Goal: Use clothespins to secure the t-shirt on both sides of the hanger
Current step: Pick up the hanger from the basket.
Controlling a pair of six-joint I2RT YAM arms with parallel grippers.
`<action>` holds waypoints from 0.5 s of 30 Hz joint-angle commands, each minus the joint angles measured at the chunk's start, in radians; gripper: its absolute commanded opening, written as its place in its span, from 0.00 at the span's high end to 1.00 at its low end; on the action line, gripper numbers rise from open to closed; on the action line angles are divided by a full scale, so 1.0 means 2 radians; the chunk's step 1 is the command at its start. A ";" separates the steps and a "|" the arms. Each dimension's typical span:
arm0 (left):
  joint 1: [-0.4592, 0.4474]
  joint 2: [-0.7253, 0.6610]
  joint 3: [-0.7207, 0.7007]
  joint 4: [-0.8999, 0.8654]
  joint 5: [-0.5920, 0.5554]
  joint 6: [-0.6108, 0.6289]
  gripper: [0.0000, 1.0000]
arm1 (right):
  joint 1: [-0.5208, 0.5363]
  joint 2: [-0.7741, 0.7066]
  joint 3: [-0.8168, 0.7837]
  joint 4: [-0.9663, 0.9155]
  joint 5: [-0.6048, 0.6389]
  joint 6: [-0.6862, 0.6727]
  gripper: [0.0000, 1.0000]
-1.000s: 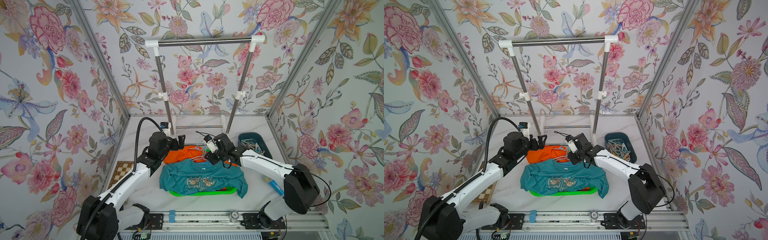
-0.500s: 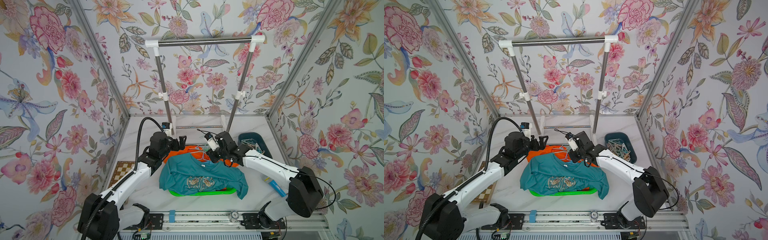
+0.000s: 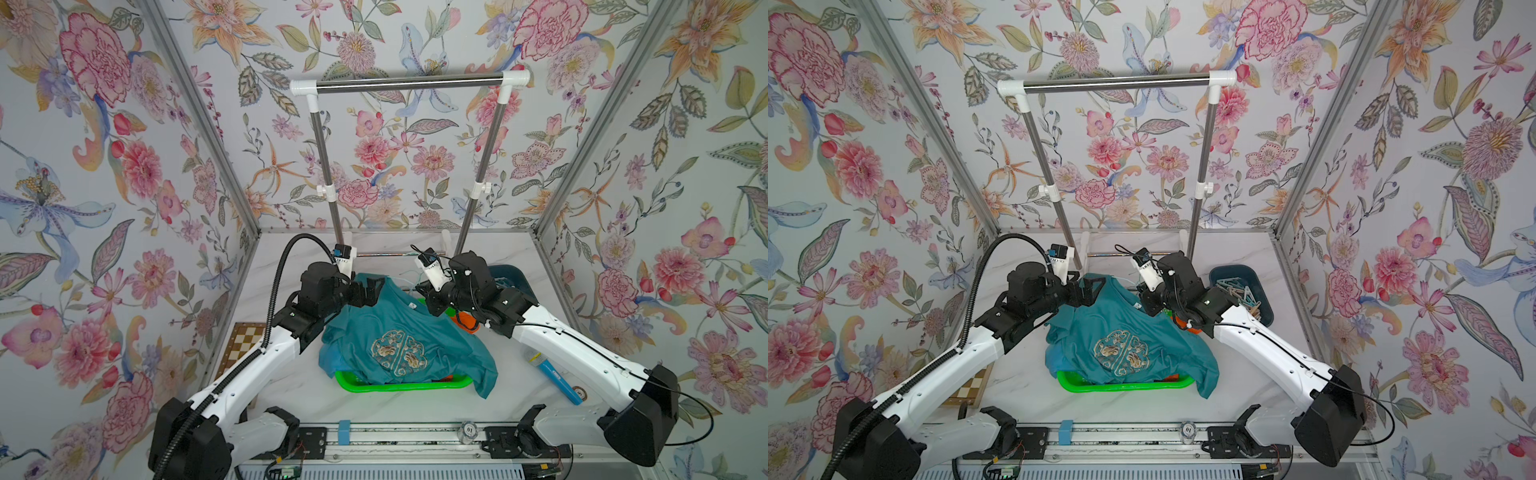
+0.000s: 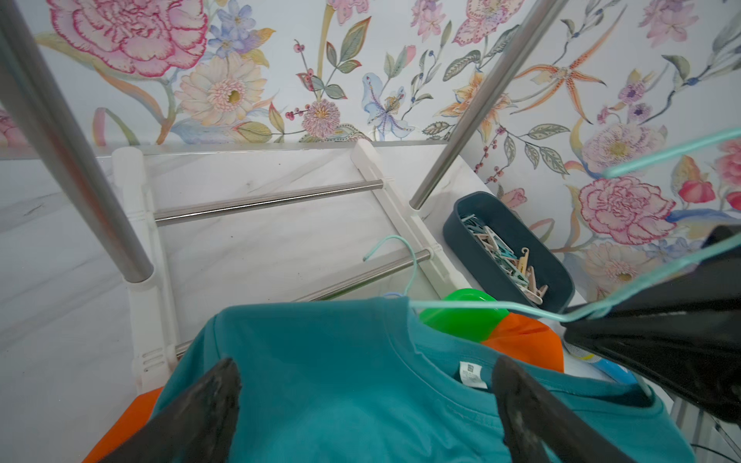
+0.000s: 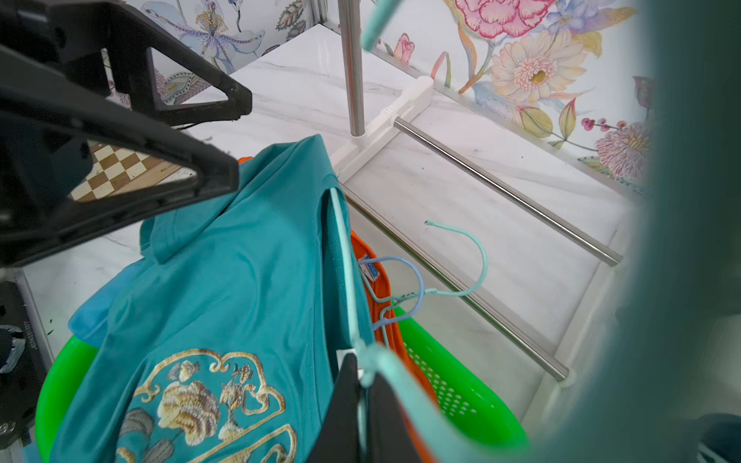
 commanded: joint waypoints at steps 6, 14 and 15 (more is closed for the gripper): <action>-0.031 -0.023 0.036 -0.063 0.019 0.072 0.00 | -0.005 0.025 0.079 -0.063 -0.071 -0.041 1.00; -0.037 -0.022 0.068 -0.095 -0.030 0.116 0.00 | -0.018 0.050 0.123 -0.097 -0.169 -0.047 1.00; -0.038 -0.024 0.071 -0.096 -0.032 0.125 0.00 | -0.019 0.054 0.128 -0.104 -0.179 -0.051 1.00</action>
